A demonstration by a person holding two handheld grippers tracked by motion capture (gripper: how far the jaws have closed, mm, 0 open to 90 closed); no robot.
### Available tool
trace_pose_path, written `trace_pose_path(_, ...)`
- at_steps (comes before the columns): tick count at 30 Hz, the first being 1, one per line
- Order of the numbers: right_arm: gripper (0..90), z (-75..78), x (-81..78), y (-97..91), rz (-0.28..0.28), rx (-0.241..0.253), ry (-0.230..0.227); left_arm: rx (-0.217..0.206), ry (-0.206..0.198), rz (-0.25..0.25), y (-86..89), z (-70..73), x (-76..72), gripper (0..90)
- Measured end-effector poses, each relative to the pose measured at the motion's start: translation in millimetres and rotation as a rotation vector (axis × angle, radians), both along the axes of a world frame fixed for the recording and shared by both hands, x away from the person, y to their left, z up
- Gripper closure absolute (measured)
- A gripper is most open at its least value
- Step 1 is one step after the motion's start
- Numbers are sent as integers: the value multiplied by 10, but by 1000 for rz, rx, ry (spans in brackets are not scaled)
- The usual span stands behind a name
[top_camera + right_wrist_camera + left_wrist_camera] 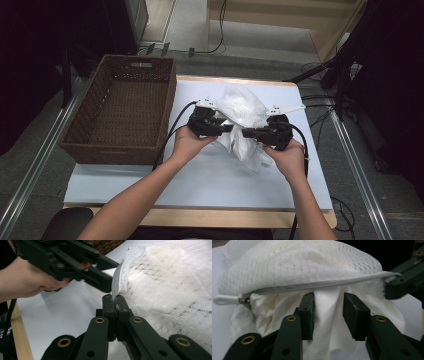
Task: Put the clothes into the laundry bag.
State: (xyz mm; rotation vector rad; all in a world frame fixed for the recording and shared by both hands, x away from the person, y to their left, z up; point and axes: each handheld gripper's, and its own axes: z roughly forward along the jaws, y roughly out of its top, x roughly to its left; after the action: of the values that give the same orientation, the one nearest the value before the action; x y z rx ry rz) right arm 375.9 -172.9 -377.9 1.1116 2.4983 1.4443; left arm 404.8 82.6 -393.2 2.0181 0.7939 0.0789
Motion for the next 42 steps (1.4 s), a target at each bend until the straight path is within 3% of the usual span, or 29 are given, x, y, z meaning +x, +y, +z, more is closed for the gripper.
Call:
trace_pose_path(3,900,2,0,5,-6,-1,-1,-11,-31,10,74,17,-117,505)
trace_pose_path(4,900,3,-1,6,-7,-1,-2,4,-39,9,93,11,-151,474)
trace_pose_path(6,900,4,-2,4,-9,-2,2,13,-33,-3,126,-22,-208,428)
trace_pose_path(8,900,6,-3,6,-13,-3,1,8,-17,-24,144,-55,-258,461)
trace_pose_path(10,900,6,-1,8,-18,-4,-2,6,-7,-38,126,-78,-314,478)
trace_pose_path(14,900,7,2,14,-23,-2,-5,16,-19,-51,-15,-118,-433,382)
trace_pose_path(18,900,12,0,21,-23,-2,-4,28,-11,-44,-201,-223,-434,298)
trace_pose_path(23,900,11,-2,17,-24,-2,-4,57,-18,2,-411,-391,-275,280)
trace_pose_path(26,900,7,1,16,-26,-1,-2,80,-45,31,-511,-444,-193,334)
trace_pose_path(29,900,5,0,19,-33,-9,-2,111,-74,49,-571,-443,-121,500)
trace_pose_path(31,900,12,-1,7,-35,4,0,105,-65,53,-554,-446,-63,660)
trace_pose_path(34,900,32,-7,-4,-26,22,1,96,-40,44,-522,-450,-6,802)
trace_pose_path(36,900,43,-17,14,-16,17,-9,89,-41,38,-499,-413,-9,829)
trace_pose_path(38,900,56,-25,19,-20,9,-15,54,-30,46,-440,-337,-22,840)
trace_pose_path(40,900,61,-26,16,-20,-7,-21,13,-51,60,-370,-232,-47,844)
trace_pose_path(42,900,70,-28,2,-14,18,-22,12,-75,68,-331,-158,-51,845)
